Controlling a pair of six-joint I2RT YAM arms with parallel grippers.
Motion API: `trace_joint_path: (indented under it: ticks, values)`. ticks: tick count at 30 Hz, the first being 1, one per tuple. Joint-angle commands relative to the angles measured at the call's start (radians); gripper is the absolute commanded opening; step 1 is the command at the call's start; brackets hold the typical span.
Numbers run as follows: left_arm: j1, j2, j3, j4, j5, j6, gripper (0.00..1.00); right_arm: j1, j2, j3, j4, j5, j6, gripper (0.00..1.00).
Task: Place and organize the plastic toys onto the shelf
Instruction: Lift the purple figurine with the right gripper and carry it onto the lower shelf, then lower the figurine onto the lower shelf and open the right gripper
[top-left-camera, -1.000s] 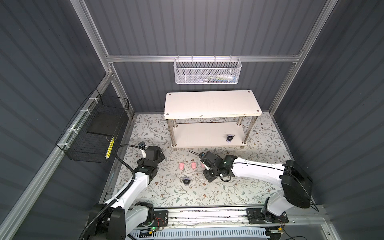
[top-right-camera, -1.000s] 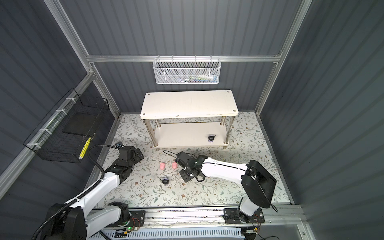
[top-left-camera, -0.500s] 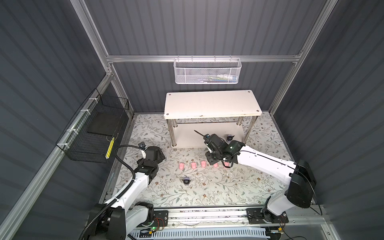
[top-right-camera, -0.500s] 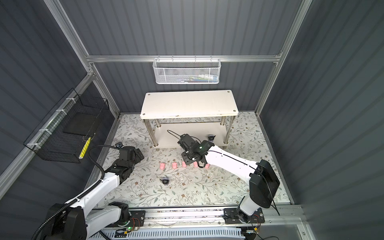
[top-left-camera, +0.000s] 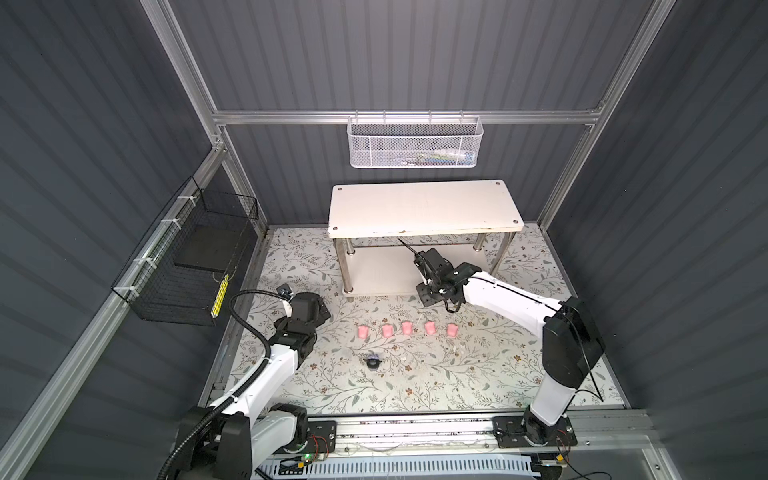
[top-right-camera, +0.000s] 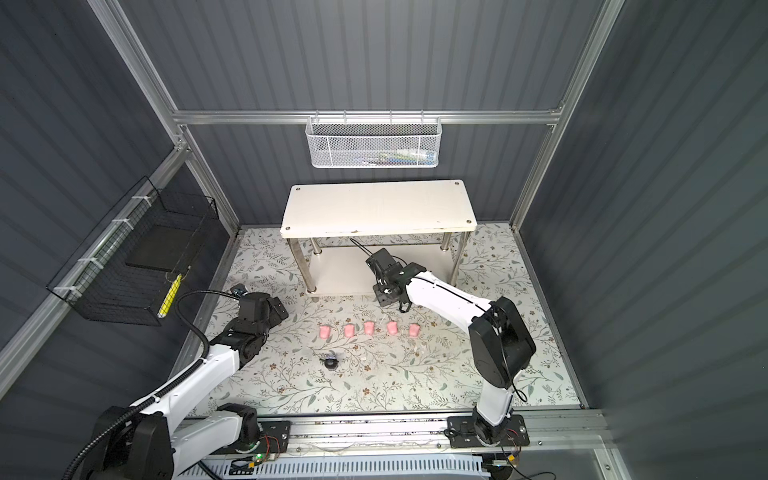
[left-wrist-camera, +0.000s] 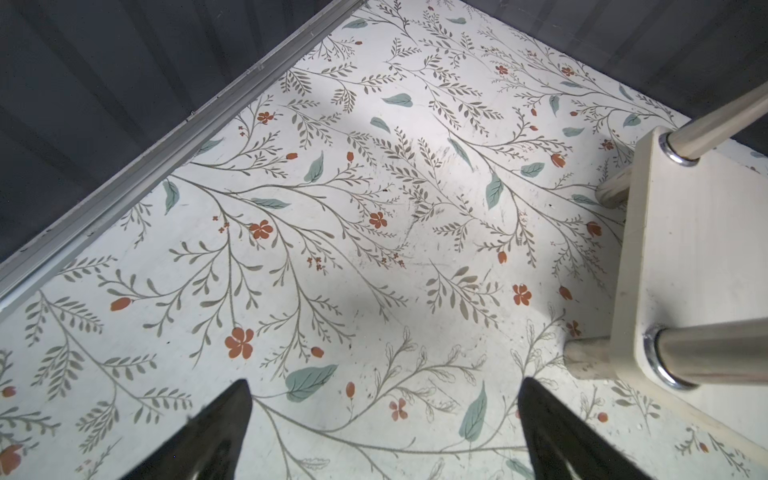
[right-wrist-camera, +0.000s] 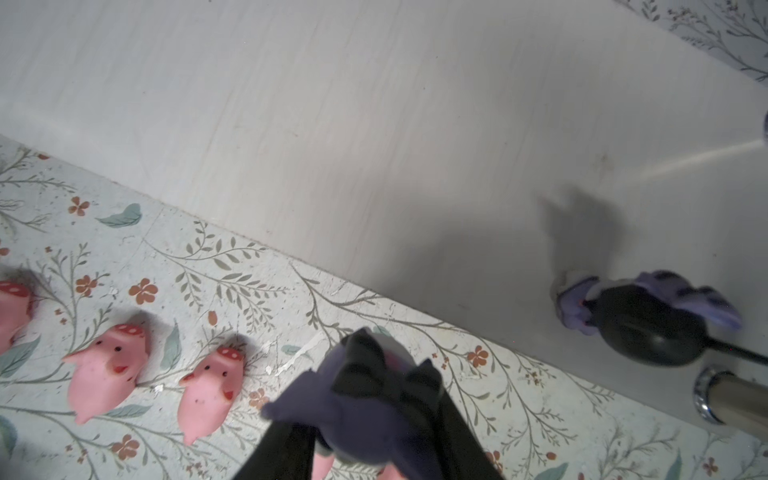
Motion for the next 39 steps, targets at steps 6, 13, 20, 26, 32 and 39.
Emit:
trace_joint_path:
  ticks: [6,13,20,26,32,39]
  values:
    - [-0.001,0.026,0.000,0.012,-0.001,-0.003,1.00,-0.028,0.038,0.052,0.057,0.031,-0.051,0.35]
    - [-0.001,0.041,0.001,0.017,0.001,-0.003,1.00,-0.060,0.083,0.099,0.057,0.031,-0.074,0.35]
    - [-0.001,0.036,-0.004,0.017,-0.006,-0.002,1.00,-0.082,0.124,0.132,0.071,0.039,-0.084,0.35]
    - [-0.001,0.041,0.001,0.017,-0.008,0.001,1.00,-0.091,0.151,0.141,0.082,0.031,-0.079,0.35]
    - [-0.001,0.046,0.001,0.020,-0.007,0.000,1.00,-0.101,0.173,0.155,0.093,0.033,-0.070,0.35]
    - [-0.001,0.039,0.001,0.015,-0.013,0.003,1.00,-0.110,0.213,0.200,0.083,0.025,-0.079,0.36]
